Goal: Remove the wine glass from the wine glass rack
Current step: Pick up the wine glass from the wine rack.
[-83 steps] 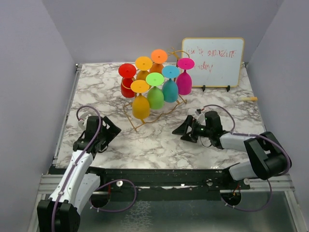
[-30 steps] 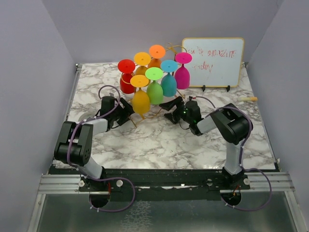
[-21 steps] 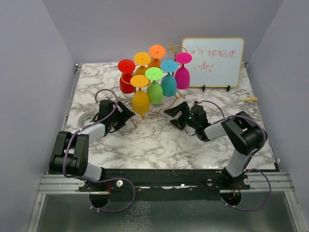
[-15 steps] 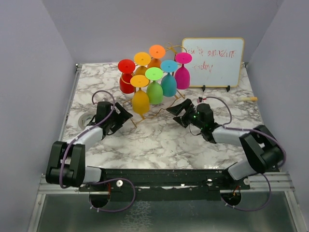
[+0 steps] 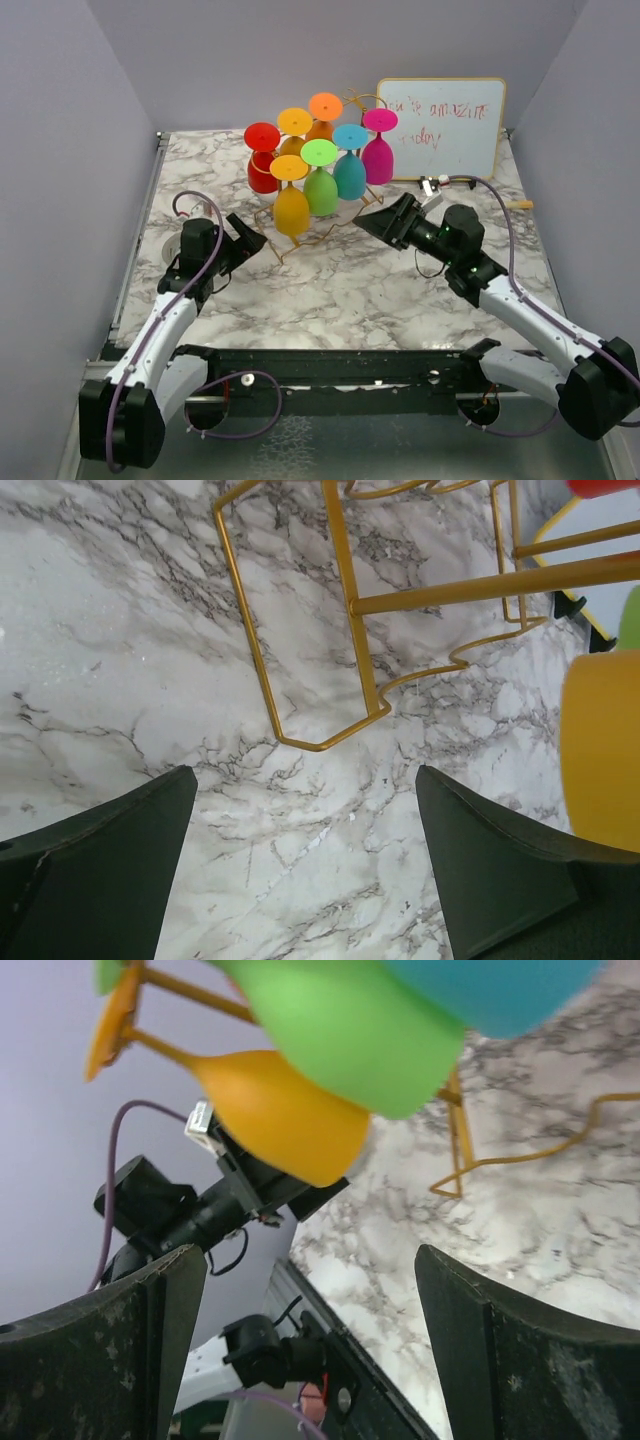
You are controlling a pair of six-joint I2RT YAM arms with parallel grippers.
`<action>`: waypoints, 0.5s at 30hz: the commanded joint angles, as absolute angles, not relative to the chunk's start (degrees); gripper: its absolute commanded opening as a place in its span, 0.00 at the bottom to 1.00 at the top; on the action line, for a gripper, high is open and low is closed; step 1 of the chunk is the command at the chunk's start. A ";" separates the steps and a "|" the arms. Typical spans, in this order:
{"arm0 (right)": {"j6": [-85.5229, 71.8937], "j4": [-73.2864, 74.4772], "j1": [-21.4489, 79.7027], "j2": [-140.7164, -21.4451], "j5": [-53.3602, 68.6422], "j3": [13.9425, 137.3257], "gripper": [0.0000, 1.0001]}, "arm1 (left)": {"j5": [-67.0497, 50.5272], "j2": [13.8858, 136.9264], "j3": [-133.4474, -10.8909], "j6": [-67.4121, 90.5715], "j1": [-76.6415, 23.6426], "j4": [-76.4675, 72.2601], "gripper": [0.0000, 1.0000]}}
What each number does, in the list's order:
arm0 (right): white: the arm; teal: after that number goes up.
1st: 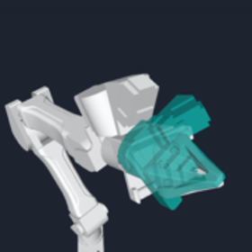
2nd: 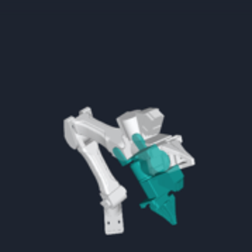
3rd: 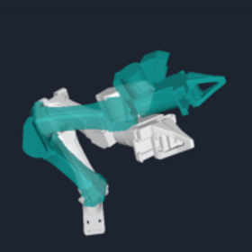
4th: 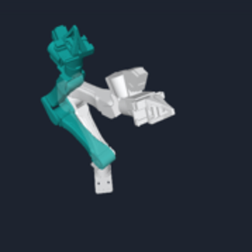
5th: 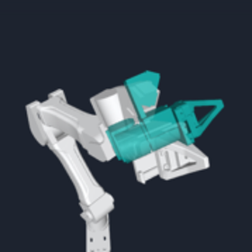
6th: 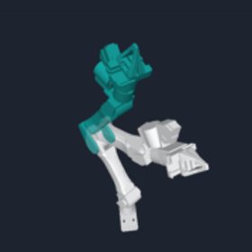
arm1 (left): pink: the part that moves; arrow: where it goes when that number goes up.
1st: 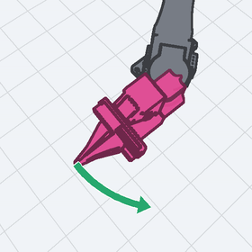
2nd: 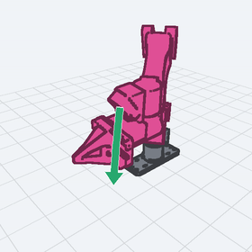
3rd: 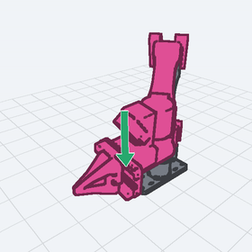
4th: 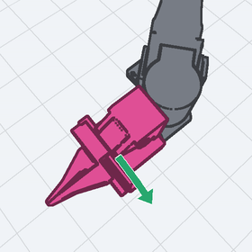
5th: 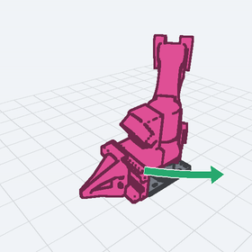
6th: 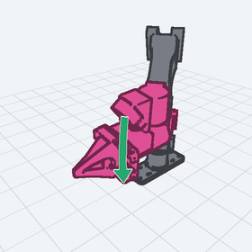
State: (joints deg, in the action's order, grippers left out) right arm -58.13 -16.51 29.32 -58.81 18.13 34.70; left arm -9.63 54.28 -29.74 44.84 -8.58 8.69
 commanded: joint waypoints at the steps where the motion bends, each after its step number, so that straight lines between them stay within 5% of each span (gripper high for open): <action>1: -55.81 -12.46 29.89 -60.63 29.97 42.66 0.90 | -5.50 49.15 -33.89 37.92 -8.17 16.69 0.94; 15: -58.85 -14.83 37.91 -66.99 16.01 53.95 0.81 | 2.41 43.31 -45.21 27.20 -8.17 25.85 0.99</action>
State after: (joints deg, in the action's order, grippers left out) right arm -56.51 -13.37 37.63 -65.21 21.52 51.24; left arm -3.25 45.50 -45.10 32.84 -8.58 22.44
